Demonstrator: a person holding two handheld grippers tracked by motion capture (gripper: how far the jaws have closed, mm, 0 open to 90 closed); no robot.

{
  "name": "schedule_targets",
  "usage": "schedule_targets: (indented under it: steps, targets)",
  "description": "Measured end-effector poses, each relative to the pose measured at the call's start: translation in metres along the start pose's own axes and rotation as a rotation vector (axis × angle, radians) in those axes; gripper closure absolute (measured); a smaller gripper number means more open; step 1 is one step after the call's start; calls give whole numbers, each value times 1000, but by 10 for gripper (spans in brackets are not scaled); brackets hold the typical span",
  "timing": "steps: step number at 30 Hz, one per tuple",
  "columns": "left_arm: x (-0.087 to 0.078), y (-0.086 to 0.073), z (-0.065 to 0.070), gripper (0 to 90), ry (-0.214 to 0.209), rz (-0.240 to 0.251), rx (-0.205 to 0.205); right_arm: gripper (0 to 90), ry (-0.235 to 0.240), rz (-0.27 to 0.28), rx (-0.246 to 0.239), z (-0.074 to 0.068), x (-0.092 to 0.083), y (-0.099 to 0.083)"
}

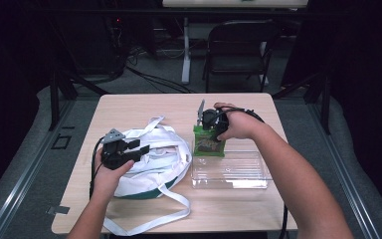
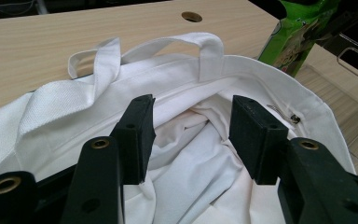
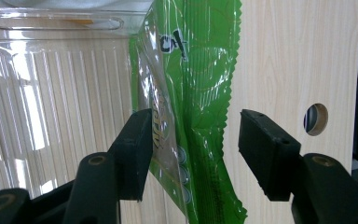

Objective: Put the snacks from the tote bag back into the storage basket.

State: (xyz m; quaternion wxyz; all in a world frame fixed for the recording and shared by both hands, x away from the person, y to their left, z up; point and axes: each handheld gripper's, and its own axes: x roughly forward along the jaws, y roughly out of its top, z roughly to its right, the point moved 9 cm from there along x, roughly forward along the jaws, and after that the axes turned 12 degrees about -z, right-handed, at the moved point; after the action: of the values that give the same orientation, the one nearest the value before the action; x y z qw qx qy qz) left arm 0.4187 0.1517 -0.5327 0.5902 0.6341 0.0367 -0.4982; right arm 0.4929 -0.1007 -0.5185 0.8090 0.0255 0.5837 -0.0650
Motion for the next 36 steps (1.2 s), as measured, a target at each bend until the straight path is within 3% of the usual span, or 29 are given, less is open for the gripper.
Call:
schedule_targets:
  steps: [36]
  targets:
    - [-2,2,-2,495,2,10,-11,429,-36,77,21,3,-19,4]
